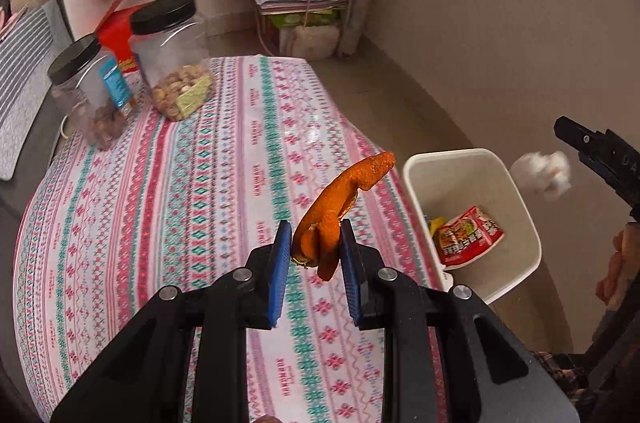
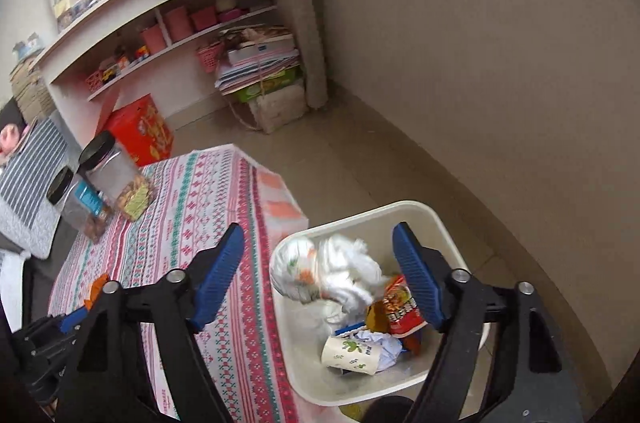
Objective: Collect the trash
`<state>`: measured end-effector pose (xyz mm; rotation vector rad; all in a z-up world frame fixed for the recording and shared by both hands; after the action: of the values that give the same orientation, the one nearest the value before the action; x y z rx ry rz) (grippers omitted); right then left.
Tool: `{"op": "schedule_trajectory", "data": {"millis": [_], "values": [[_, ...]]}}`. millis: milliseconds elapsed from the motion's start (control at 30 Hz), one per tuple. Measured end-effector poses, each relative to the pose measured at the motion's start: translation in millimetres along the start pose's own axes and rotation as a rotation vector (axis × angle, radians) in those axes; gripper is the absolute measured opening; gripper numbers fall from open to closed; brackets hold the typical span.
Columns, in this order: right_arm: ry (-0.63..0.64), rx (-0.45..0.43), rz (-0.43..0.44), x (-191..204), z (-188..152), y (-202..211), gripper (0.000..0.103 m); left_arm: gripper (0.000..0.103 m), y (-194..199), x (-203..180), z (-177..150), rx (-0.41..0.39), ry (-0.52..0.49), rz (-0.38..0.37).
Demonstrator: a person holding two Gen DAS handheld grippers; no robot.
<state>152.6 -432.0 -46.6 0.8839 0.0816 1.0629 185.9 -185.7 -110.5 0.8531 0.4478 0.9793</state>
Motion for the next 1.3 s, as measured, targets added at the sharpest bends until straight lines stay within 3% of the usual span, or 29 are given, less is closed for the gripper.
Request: {"op": "schedule_trajectory", "data": {"millis": [100, 433, 500, 533, 667, 867, 1067, 1300], "values": [[-0.070, -0.053, -0.038, -28.8, 13.3, 14.8, 0.088, 0.025, -12.1, -33.9, 19.1, -0.004, -0.019, -0.044], [-0.177, -0.184, -0.067, -75.1, 36.1, 50.5, 0.093, 0.027, -46.1, -128.3, 66.4, 0.004, -0.099, -0.120], [-0.191, -0.193, -0.067, -79.8, 38.7, 54.1, 0.094, 0.038, -47.5, -135.5, 72.6, 0.005, -0.105, -0.121], [-0.193, -0.197, -0.068, -80.3, 39.8, 55.2, 0.095, 0.049, -45.7, -136.1, 74.0, 0.000, -0.103, -0.119], [-0.165, -0.214, -0.087, -74.4, 40.6, 57.8, 0.096, 0.067, -30.5, -127.6, 76.2, -0.040, -0.126, -0.055], [-0.116, -0.187, -0.098, -62.2, 30.8, 53.9, 0.096, 0.084, -5.2, -95.7, 70.4, -0.091, -0.123, 0.062], [0.004, -0.172, -0.100, -27.7, 5.9, 46.4, 0.096, 0.092, 18.3, -48.5, 55.3, -0.131, -0.082, 0.182], [0.052, -0.171, -0.022, 24.1, -19.2, 43.9, 0.096, 0.096, 39.4, 13.3, 29.8, -0.132, -0.010, 0.298]]}}
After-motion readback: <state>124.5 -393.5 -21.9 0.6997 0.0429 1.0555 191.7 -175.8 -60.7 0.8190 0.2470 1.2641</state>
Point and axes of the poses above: each gripper's, at about its wrist camera, not at the fingertips, and y roughly against the way its jaws point, x to its left, z to its top, the point moved 8 cm from there along -y, roughly the way its jaws point, and after that the axes turned 15 degrees about -y, right-handed, at the moved point
